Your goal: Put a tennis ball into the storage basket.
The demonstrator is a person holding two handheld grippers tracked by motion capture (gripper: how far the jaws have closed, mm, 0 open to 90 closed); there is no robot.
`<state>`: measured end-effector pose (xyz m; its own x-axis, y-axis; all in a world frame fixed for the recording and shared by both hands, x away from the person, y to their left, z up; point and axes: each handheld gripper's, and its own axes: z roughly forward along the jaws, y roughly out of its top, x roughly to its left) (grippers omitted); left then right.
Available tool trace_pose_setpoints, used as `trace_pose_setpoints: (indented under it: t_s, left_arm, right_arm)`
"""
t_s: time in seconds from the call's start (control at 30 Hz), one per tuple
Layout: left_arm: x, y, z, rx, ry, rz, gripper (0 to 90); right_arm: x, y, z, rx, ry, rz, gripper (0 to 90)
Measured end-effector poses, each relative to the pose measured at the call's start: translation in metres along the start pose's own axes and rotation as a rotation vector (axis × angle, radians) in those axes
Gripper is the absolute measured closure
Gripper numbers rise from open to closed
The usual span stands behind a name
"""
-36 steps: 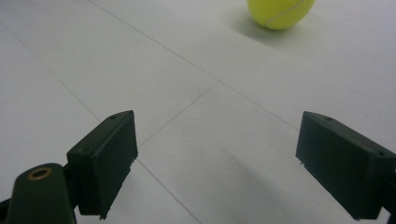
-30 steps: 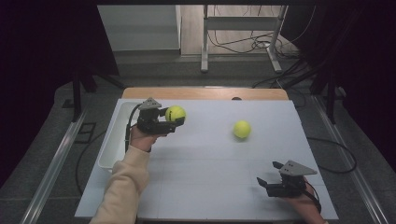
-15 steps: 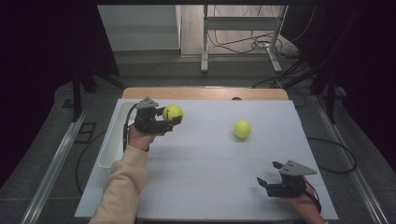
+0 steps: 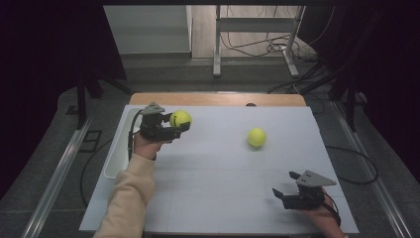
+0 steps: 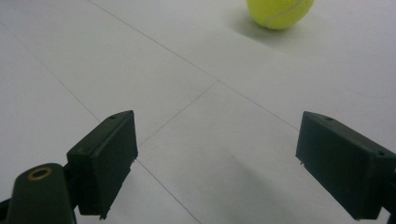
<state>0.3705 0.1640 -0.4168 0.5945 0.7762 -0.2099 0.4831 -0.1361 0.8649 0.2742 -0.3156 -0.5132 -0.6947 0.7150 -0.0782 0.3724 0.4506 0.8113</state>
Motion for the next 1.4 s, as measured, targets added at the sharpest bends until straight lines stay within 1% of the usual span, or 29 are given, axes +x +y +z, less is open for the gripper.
trace_pose_setpoints:
  t_s: [0.23, 0.4, 0.8, 0.97, 1.13, 1.23, 1.33, 1.4]
  left_arm:
    - [0.007, -0.001, -0.004, -0.005, 0.028, -0.014, 25.9]
    - [0.012, -0.002, -0.007, -0.011, 0.039, -0.026, 25.9]
    - [0.021, -0.003, -0.015, -0.027, 0.059, -0.050, 25.9]
    - [0.024, -0.001, -0.019, -0.038, 0.064, -0.052, 25.9]
    - [0.031, 0.000, -0.025, -0.046, 0.093, -0.066, 25.9]
    - [0.034, 0.001, -0.026, -0.044, 0.104, -0.074, 25.9]
    - [0.039, 0.001, -0.025, -0.035, 0.129, -0.079, 25.9]
    - [0.039, 0.002, -0.025, -0.033, 0.134, -0.079, 25.9]
  right_arm:
    - [0.000, 0.000, 0.000, -0.001, 0.004, 0.001, 13.0]
    - [0.000, 0.000, 0.000, -0.001, 0.004, 0.000, 13.0]
    - [0.000, 0.000, 0.000, -0.002, 0.003, 0.001, 13.0]
    - [0.000, 0.000, 0.001, -0.002, 0.002, 0.002, 13.0]
    - [0.000, 0.000, 0.000, -0.006, 0.001, 0.003, 13.0]
    - [0.000, 0.000, 0.000, -0.007, 0.001, 0.002, 13.0]
    - [0.000, 0.001, 0.000, -0.009, 0.001, 0.001, 13.0]
    - [0.000, 0.001, 0.001, -0.011, 0.002, 0.000, 13.0]
